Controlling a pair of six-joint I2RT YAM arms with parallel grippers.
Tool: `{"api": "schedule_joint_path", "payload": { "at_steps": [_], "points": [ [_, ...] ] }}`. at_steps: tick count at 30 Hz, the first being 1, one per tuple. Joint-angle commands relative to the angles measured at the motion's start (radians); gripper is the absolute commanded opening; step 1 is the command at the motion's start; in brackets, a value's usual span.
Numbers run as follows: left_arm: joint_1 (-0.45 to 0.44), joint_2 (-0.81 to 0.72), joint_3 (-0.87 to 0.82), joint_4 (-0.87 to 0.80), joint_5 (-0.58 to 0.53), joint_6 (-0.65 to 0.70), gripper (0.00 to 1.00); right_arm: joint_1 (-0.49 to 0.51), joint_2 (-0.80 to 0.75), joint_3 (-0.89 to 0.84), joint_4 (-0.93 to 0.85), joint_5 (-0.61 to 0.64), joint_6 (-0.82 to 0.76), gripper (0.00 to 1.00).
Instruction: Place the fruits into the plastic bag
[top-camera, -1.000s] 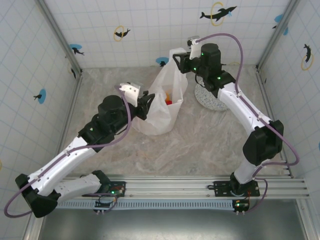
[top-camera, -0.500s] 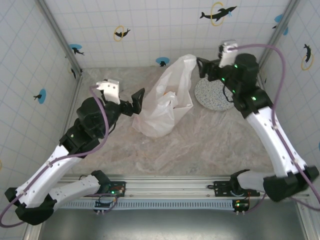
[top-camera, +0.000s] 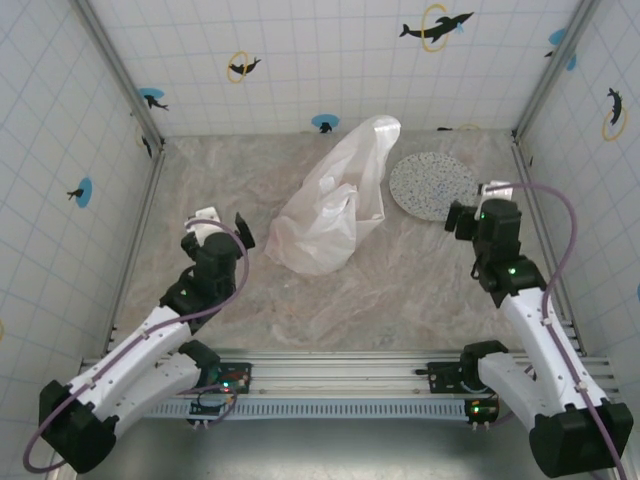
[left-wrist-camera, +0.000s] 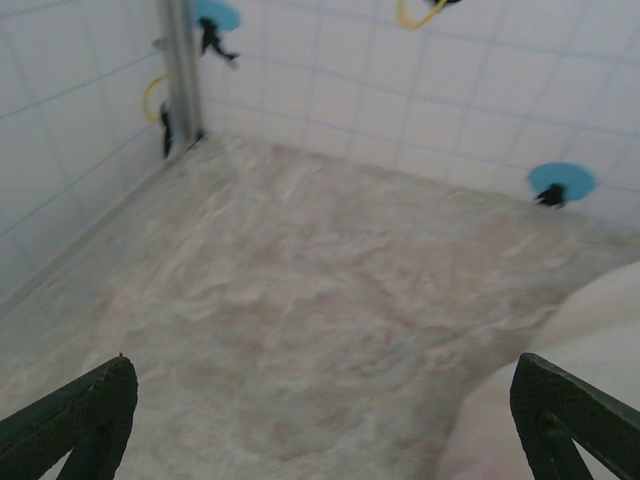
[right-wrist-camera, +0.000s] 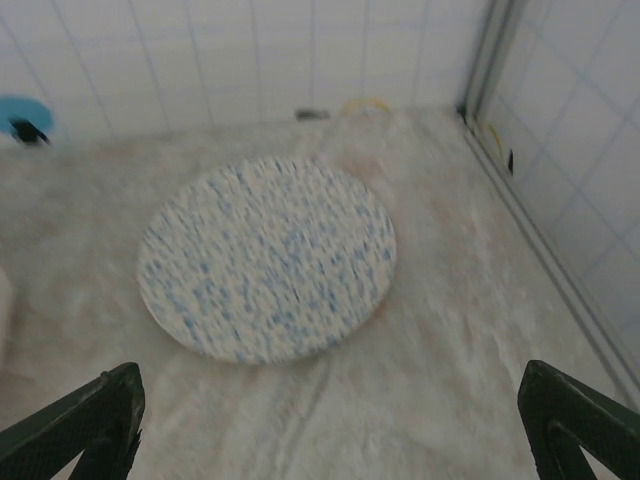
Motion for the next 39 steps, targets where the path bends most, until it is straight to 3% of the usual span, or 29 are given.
{"api": "schedule_joint_path", "payload": {
  "at_steps": [1, 5, 8, 11, 15, 18, 23, 28, 31, 33, 36, 37, 39],
  "points": [
    [0.039, 0.032, -0.113, 0.184, -0.156, -0.054, 0.98, -0.002, -0.015, -0.13, 0.152, 0.094, 0.046, 0.98],
    [0.126, 0.107, -0.304, 0.412, -0.186, 0.01, 0.98, -0.002, -0.005, -0.328, 0.353, 0.142, 0.056, 0.99],
    [0.198, 0.181, -0.426, 0.6, -0.145, 0.072, 0.98, -0.003, 0.014, -0.468, 0.514, 0.177, 0.026, 1.0],
    [0.238, 0.249, -0.411, 0.613, -0.092, 0.109, 0.97, -0.01, 0.045, -0.593, 0.697, 0.197, 0.015, 1.0],
    [0.291, 0.341, -0.441, 0.812, 0.025, 0.288, 0.97, -0.024, 0.124, -0.708, 0.935, 0.185, 0.01, 1.0],
    [0.357, 0.43, -0.453, 0.856, 0.116, 0.263, 0.97, -0.03, 0.202, -0.721, 1.022, 0.179, 0.004, 1.0],
    [0.412, 0.531, -0.514, 1.132, 0.331, 0.315, 0.97, -0.065, 0.329, -0.765, 1.24, 0.108, 0.003, 1.0],
    [0.434, 0.59, -0.44, 1.063, 0.385, 0.366, 0.97, -0.112, 0.428, -0.774, 1.422, 0.017, 0.007, 1.0],
    [0.453, 0.636, -0.501, 1.271, 0.387, 0.418, 0.97, -0.117, 0.501, -0.739, 1.452, -0.015, -0.03, 1.0],
    [0.508, 0.672, -0.511, 1.326, 0.42, 0.363, 0.97, -0.125, 0.576, -0.734, 1.507, -0.039, -0.027, 1.0],
    [0.564, 0.702, -0.532, 1.353, 0.563, 0.338, 0.97, -0.126, 0.709, -0.772, 1.738, -0.071, -0.051, 1.0],
    [0.569, 0.735, -0.544, 1.439, 0.574, 0.342, 0.97, -0.127, 0.699, -0.766, 1.705, -0.077, -0.051, 1.0],
    [0.579, 0.71, -0.527, 1.347, 0.607, 0.339, 0.98, -0.127, 0.656, -0.711, 1.526, -0.075, -0.038, 1.0]
  ]
}}
